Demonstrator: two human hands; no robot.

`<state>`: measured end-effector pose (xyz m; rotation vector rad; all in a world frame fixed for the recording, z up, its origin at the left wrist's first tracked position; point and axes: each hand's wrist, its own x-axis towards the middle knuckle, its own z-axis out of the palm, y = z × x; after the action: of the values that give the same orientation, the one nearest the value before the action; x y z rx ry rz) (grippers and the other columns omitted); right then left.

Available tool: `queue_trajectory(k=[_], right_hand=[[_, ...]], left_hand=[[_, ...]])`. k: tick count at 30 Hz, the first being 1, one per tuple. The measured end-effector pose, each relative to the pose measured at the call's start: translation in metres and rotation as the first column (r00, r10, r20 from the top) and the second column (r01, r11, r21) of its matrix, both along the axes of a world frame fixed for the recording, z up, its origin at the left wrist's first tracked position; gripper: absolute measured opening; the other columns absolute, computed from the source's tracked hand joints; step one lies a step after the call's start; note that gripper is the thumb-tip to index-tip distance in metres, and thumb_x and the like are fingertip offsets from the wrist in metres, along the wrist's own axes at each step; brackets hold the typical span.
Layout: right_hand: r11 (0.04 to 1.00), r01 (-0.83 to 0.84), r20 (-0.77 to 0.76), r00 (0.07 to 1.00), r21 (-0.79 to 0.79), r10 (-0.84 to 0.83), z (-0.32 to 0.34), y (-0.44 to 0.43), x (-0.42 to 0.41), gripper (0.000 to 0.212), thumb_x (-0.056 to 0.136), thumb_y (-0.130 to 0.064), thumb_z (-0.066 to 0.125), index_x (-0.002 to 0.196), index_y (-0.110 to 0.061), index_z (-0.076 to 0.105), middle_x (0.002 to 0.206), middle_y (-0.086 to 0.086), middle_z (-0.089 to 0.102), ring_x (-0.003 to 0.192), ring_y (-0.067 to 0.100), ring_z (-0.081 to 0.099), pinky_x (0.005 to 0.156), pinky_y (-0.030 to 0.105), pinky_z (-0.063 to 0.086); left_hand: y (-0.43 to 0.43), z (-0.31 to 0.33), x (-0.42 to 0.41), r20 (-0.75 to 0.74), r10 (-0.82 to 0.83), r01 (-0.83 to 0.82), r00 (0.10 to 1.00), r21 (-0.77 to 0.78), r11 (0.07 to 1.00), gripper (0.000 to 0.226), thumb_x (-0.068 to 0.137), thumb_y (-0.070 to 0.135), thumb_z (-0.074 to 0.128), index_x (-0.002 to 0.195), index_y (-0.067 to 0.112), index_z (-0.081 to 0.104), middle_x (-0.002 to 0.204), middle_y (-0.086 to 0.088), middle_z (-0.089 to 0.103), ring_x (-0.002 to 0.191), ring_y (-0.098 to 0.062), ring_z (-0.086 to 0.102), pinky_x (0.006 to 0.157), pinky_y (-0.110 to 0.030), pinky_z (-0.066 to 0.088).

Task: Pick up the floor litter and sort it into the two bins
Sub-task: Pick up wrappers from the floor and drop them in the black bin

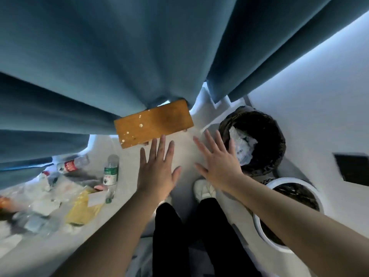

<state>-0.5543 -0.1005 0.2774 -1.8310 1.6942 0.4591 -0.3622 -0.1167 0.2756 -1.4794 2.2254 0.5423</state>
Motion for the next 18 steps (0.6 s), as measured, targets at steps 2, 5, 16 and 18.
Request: queue_trajectory(k=[2,5,16,18], right_hand=[[0.996,-0.088,0.010,0.996,0.009,0.088,0.006,-0.009,0.028,0.075,0.095,-0.061,0.028,0.149,-0.036,-0.017,0.159,0.003,-0.021,0.146,0.030,-0.018,0.116,0.060,-0.002],[0.966,-0.260,0.029,0.965,-0.006,0.260,0.006,-0.017,0.074,0.075,0.095,-0.061,0.028,0.150,-0.034,-0.016,0.159,0.004,-0.020,0.146,0.032,-0.016,0.116,0.060,-0.001],[0.737,-0.669,0.012,0.741,0.098,0.671,-0.025,0.016,0.254,0.078,0.096,-0.056,0.035,0.150,-0.032,-0.017,0.159,0.005,-0.020,0.146,0.035,-0.012,0.114,0.058,0.008],[0.721,-0.682,0.001,0.727,0.123,0.687,-0.036,0.023,0.285,0.080,0.096,-0.055,0.037,0.150,-0.032,-0.017,0.159,0.005,-0.019,0.147,0.034,-0.011,0.115,0.057,0.009]], left_hand=[[0.014,0.010,0.029,0.009,0.106,-0.106,0.994,0.007,0.994,0.071,0.095,0.057,0.024,0.152,0.021,0.005,0.160,-0.007,-0.007,0.147,-0.028,-0.004,0.116,-0.051,0.004],[0.039,0.014,0.074,0.077,0.220,-0.223,0.972,0.024,0.975,0.071,0.094,0.058,0.016,0.152,0.022,-0.002,0.159,-0.007,-0.012,0.146,-0.029,-0.009,0.116,-0.051,0.001],[0.148,-0.012,0.250,0.234,0.595,-0.633,0.769,0.148,0.760,0.071,0.096,0.057,0.021,0.152,0.021,-0.002,0.159,-0.008,-0.013,0.146,-0.028,-0.010,0.116,-0.052,0.004],[0.158,-0.024,0.285,0.236,0.624,-0.664,0.745,0.169,0.728,0.072,0.096,0.057,0.023,0.152,0.021,-0.002,0.159,-0.007,-0.013,0.146,-0.027,-0.010,0.116,-0.052,0.003]])
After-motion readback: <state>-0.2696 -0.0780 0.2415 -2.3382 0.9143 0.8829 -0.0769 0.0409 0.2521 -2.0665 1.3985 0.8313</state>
